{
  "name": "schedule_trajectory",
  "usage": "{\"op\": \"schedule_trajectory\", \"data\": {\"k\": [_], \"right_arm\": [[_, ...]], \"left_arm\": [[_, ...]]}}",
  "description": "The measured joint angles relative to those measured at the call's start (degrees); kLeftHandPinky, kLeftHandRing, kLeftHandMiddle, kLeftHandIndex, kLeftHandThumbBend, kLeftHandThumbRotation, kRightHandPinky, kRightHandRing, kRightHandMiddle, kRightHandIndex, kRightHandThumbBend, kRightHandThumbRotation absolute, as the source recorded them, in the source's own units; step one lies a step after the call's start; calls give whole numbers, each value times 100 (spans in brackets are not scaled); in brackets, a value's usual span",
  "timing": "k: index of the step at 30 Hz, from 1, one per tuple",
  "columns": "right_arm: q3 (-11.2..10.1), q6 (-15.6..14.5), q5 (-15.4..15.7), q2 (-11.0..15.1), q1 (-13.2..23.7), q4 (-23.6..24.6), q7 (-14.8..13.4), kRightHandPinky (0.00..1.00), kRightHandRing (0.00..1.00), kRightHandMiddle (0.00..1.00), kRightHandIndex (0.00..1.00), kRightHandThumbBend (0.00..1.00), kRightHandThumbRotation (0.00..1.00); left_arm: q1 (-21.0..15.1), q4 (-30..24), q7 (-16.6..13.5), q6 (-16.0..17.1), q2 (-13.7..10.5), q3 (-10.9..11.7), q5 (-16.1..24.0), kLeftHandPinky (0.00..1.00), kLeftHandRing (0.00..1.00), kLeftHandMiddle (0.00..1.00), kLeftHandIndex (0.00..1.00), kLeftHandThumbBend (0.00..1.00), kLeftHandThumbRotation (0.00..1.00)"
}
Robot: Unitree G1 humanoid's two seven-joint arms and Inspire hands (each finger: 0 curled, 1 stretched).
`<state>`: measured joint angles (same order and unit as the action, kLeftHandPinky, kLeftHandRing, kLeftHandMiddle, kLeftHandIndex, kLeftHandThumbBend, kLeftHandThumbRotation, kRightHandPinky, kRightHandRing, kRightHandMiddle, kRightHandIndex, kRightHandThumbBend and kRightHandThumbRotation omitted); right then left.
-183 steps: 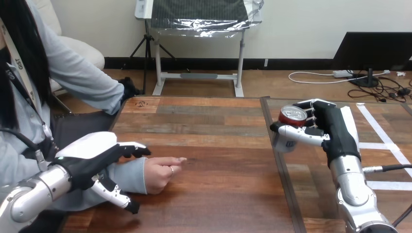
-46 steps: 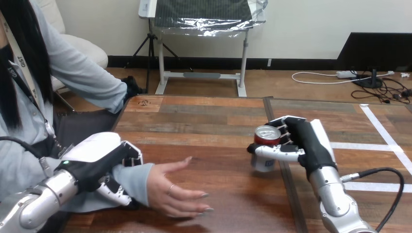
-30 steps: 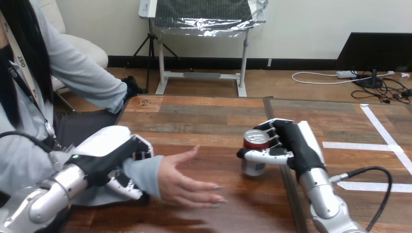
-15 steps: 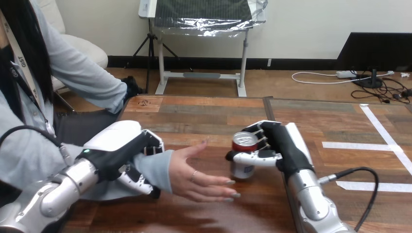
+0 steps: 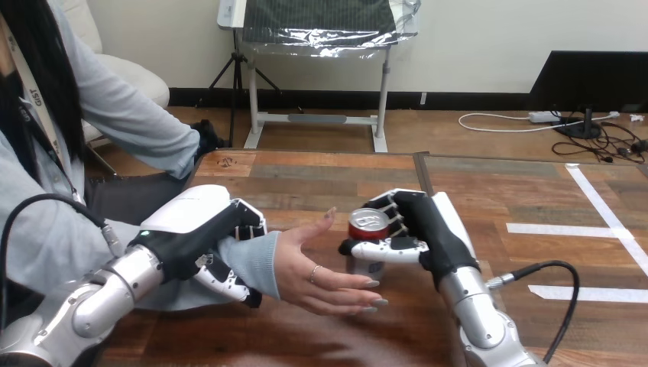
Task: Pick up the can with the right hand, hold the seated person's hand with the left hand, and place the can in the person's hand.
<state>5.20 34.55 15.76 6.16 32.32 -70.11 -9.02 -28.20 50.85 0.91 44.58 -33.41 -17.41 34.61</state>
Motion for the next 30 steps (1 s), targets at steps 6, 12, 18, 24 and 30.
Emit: {"op": "schedule_trajectory", "data": {"k": [6,12,18,24,30], "right_arm": [[69,51,-8,-57,-66,149,37,33,39,48,51,80,0],[96,53,-10,-149,-155,344,48,34,40,48,52,80,0],[170,52,-5,-229,-261,585,52,34,40,48,52,80,0],[220,49,-6,-317,-408,916,75,34,40,47,51,80,0],[299,1,-5,-393,-556,1300,109,34,40,47,51,80,0]], "left_arm": [[-12,2,0,1,33,0,-16,24,29,36,39,81,0],[-29,22,0,12,62,0,-40,24,29,36,39,80,0],[-65,36,0,14,95,0,-40,24,29,36,39,80,0],[-109,66,-1,21,130,-1,-39,24,29,36,40,79,0],[-152,134,-3,21,175,-1,-38,24,30,37,40,78,0]]}}
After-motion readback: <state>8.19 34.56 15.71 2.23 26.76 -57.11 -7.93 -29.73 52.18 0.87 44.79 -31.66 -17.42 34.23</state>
